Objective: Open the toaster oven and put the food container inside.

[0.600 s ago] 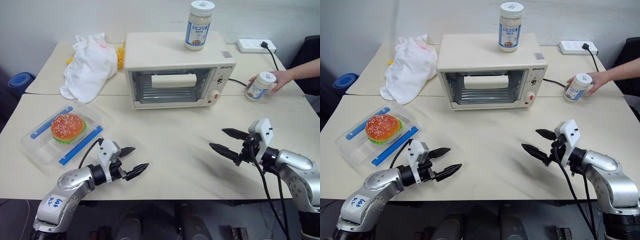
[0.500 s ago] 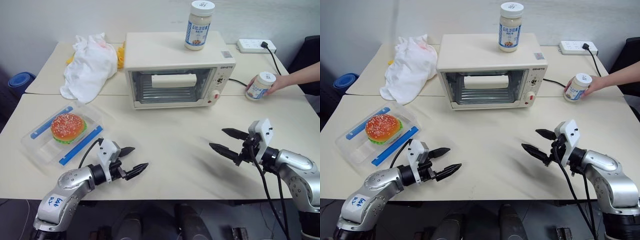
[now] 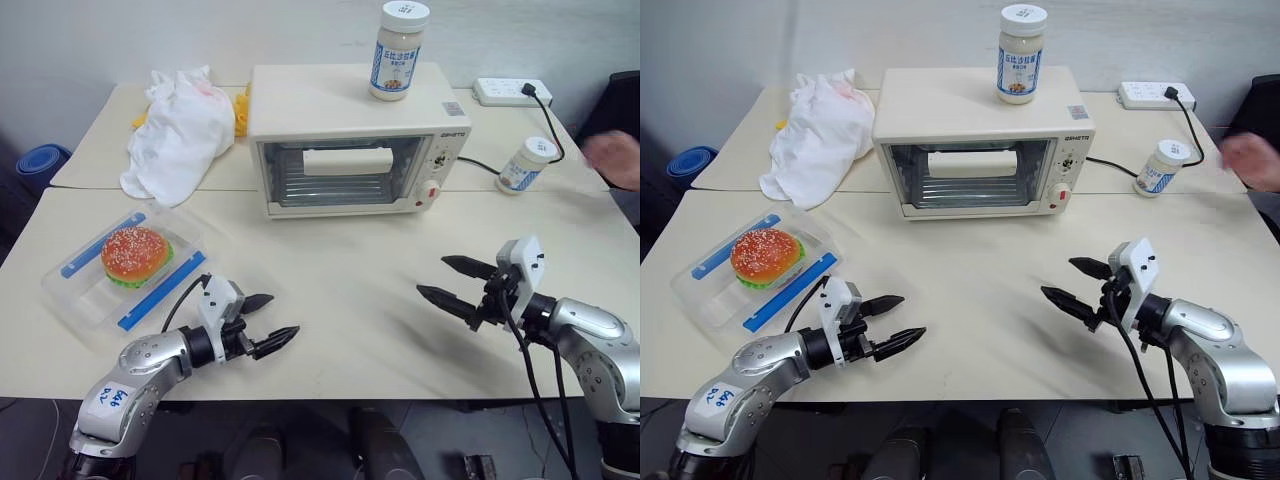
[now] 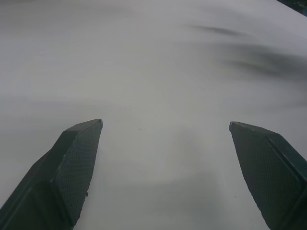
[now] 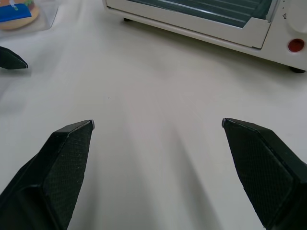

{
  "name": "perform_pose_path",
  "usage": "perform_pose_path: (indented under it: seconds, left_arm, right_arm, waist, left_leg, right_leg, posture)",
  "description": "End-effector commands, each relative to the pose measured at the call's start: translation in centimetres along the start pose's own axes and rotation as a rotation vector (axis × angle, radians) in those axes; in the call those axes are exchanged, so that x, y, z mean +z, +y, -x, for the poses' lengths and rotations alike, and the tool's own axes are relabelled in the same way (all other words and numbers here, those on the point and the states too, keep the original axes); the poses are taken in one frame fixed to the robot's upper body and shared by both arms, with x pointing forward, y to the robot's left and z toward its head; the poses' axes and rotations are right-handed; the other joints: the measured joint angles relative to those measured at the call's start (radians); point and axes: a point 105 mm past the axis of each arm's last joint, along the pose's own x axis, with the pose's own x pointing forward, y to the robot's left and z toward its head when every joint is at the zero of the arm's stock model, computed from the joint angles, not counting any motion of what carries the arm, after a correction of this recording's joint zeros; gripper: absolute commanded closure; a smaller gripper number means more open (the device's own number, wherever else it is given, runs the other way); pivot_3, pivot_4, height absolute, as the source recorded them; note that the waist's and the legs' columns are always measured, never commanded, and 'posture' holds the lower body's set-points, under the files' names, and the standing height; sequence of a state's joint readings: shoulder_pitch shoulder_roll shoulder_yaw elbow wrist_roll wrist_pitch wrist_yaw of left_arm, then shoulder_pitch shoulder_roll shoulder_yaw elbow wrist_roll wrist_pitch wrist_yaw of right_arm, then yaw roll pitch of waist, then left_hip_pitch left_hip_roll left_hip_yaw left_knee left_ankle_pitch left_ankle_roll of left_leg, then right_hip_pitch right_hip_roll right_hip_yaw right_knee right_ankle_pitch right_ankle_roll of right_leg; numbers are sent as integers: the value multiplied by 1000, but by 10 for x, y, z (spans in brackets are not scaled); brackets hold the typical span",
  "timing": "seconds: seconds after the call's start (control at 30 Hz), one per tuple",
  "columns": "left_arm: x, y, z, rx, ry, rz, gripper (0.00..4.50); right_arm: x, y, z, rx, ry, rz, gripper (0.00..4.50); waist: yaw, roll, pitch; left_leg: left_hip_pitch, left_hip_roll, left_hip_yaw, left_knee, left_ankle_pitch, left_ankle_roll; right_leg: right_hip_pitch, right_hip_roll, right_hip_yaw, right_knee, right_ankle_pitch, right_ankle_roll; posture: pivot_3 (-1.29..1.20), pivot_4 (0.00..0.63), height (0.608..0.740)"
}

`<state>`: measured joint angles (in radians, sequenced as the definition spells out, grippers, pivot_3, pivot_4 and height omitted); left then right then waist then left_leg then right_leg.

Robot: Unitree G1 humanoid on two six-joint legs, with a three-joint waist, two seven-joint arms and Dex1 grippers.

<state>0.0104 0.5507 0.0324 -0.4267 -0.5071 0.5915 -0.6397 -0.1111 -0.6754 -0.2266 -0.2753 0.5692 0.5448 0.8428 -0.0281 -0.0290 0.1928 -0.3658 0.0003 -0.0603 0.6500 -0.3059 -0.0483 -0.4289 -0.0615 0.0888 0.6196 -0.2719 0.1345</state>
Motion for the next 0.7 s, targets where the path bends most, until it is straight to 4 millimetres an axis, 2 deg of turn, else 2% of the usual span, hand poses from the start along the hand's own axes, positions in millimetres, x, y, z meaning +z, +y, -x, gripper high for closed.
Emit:
perform_pose_path:
  seconds: [0.03,0.27,0.43,0.57,0.7]
  left_arm:
    - [10,-4,2,2,-29,-41,0]
    - [19,-7,3,-11,-55,-34,0]
    - [30,-16,5,-69,-62,-50,0]
    - [78,-26,19,-179,-177,-69,0]
    - [115,-22,31,-214,-230,-127,0]
  right_arm:
    - [9,5,-3,17,-27,45,20]
    - [14,5,-6,23,-37,48,20]
    - [29,4,-11,42,-78,51,20]
    - [56,6,-30,85,-159,55,20]
    - [74,-3,-50,82,-188,78,20]
  waist:
    - [0,0,0]
    - [0,0,0]
    - [-1,0,0]
    - [-2,0,0]
    - [-3,0,0]
  left_leg:
    - [0,0,0,0,0,0]
    - [0,0,0,0,0,0]
    - [0,0,0,0,0,0]
    - [0,0,0,1,0,0]
    - [0,1,-1,2,0,0]
  right_leg:
    - [0,0,0,0,0,0]
    - [0,0,0,0,0,0]
    - [0,0,0,0,0,0]
    - [0,0,0,1,0,0]
    - [0,0,-1,2,0,0]
  posture:
    - [0,150,740]
    - [0,150,740]
    - [0,150,740]
    - [0,150,740]
    - [0,150,740]
